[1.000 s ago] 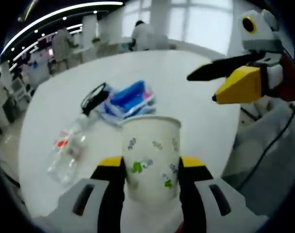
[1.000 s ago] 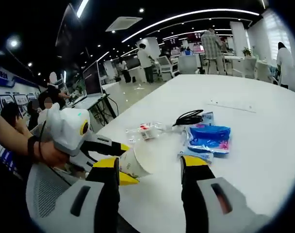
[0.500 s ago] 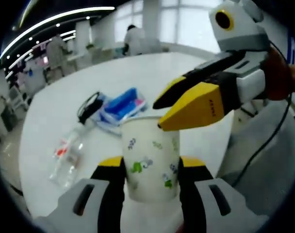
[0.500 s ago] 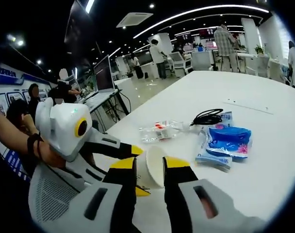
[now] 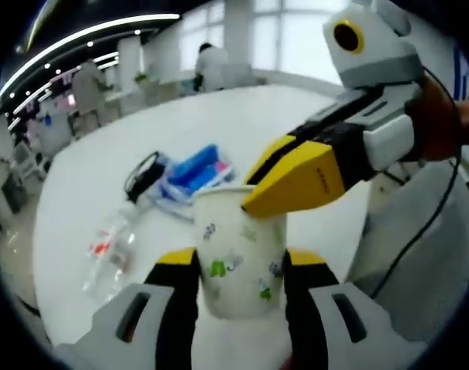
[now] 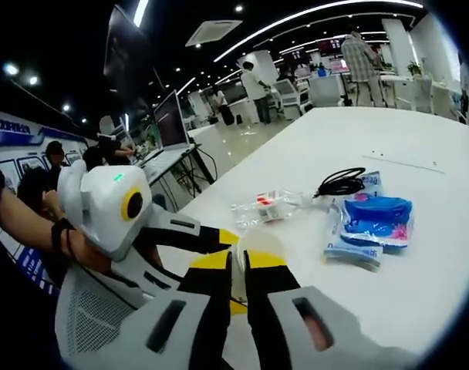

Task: Arrange the tabletop items into an orderly group along one side of the table until the central work area is clear of visible clutter.

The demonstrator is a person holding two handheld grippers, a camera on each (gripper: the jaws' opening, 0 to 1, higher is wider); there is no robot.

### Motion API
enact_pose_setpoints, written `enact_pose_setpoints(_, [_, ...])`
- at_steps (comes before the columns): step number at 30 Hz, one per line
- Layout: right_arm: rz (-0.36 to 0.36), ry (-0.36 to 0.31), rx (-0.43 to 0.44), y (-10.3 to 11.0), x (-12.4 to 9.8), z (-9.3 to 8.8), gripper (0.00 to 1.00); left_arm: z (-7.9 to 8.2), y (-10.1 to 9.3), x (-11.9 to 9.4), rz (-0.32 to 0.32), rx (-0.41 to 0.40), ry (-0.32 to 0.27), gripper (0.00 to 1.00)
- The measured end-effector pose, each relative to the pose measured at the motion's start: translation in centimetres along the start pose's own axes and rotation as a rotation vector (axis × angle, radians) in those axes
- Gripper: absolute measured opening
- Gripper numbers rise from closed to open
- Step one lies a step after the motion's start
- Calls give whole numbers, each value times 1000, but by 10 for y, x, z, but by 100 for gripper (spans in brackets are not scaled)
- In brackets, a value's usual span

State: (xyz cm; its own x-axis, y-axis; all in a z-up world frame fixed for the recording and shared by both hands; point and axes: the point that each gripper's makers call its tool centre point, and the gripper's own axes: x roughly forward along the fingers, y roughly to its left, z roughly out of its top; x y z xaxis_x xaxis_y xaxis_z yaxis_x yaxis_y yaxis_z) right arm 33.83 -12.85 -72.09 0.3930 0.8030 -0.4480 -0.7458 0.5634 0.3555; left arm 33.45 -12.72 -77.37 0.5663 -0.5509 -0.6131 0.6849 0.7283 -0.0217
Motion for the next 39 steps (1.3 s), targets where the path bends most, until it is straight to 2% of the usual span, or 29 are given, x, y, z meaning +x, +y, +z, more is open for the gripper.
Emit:
enact_pose_setpoints(7, [22,11,-22,10,3,0,1,1,0,1,6,4,-2,39])
enact_pose_setpoints(14, [24,10,-37,12,5,3,1,3,2,1,15,24,-5,41])
enact_pose_setpoints(26, [35,-2,-61,18,6,11,1,5,5,1,47,69,-2,54])
enact_pose_setpoints(32, [46,1,-81,24,6,12,1,9,7,2,51,83,-4,53])
enact_pose_setpoints(37, [49,3,-90,26,7,12,1,12,11,2,67,81,-10,45])
enact_pose_setpoints(39, [53,2,-90,26,6,13,1,13,10,1,64,75,-15,45])
